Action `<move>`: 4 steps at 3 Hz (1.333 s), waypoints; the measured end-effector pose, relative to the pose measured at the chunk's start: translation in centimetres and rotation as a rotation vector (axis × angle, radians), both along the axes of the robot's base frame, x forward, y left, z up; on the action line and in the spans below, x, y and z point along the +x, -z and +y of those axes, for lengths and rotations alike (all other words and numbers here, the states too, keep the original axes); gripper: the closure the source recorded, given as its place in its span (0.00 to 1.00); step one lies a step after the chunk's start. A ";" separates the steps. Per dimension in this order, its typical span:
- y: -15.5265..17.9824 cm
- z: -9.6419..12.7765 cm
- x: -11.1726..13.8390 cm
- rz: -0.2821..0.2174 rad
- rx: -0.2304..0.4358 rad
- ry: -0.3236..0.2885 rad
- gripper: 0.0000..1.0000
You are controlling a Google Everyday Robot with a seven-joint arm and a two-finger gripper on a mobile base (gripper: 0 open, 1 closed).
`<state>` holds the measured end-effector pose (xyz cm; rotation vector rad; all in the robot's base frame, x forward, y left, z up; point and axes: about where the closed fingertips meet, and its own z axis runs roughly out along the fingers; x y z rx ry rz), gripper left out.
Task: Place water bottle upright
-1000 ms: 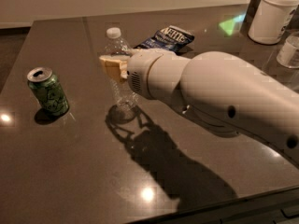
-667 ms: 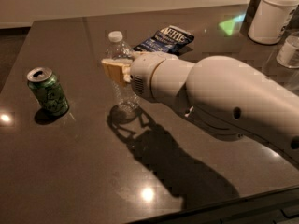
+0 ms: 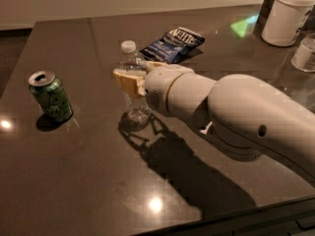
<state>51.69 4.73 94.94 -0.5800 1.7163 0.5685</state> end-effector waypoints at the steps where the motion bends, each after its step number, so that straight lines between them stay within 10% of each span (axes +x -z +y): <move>1: 0.3 -0.3 -0.4 -0.024 0.011 0.002 0.59; 4: -0.3 0.4 -0.8 -0.037 0.000 -0.006 0.00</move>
Offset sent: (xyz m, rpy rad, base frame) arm -0.0030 -0.0031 -0.0027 0.0097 -0.0213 -0.0017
